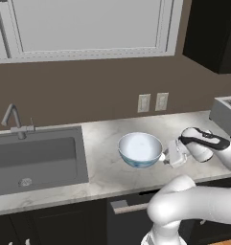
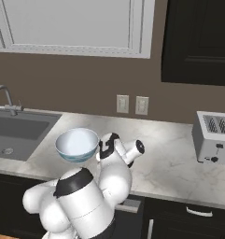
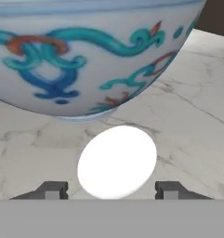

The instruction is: Gather the eggs and milk located in the vicinity of the sink area and place them right next to the bowl.

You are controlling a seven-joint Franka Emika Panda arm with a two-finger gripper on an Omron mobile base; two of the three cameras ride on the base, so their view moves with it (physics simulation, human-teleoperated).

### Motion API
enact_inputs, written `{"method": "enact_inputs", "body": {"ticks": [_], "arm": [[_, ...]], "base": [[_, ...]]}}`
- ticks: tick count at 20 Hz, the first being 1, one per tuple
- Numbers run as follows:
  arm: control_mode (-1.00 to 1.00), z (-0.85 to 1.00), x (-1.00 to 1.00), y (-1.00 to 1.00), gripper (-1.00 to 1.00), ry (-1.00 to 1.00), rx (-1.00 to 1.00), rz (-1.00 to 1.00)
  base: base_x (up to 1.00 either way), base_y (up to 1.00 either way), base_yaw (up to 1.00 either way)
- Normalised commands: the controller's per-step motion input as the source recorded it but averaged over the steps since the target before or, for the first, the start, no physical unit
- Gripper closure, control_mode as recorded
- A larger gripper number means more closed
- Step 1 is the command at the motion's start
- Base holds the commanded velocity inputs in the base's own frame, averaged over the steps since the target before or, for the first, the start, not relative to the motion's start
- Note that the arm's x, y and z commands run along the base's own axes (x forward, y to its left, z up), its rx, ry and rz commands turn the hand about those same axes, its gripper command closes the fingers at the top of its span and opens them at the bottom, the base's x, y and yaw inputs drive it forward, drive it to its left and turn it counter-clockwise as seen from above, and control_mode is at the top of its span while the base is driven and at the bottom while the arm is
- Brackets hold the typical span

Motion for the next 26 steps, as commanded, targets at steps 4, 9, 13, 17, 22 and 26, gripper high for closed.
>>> {"method": "enact_inputs", "body": {"ticks": [4, 9, 13, 17, 22, 26], "arm": [[-1.0, 0.45, -0.09, 0.01, -1.0, -0.04, 0.0, 0.0], [-1.0, 0.57, -0.08, 0.0, -1.0, -0.03, 0.0, 0.0], [-1.0, 0.63, -0.35, 0.0, -1.0, -0.02, 0.0, 0.0], [-1.0, 0.56, -0.59, 0.0, -1.0, -0.04, -0.02, -0.01], [-1.0, 0.66, -0.55, 0.04, -1.0, -0.13, -0.09, 0.0], [-1.0, 0.54, -0.39, 0.34, -1.0, -0.17, -0.14, 0.0]], "base": [[0.0, 0.0, 0.0], [0.0, 0.0, 0.0], [0.0, 0.0, 0.0], [0.0, 0.0, 0.0], [0.0, 0.0, 0.0], [0.0, 0.0, 0.0]]}}
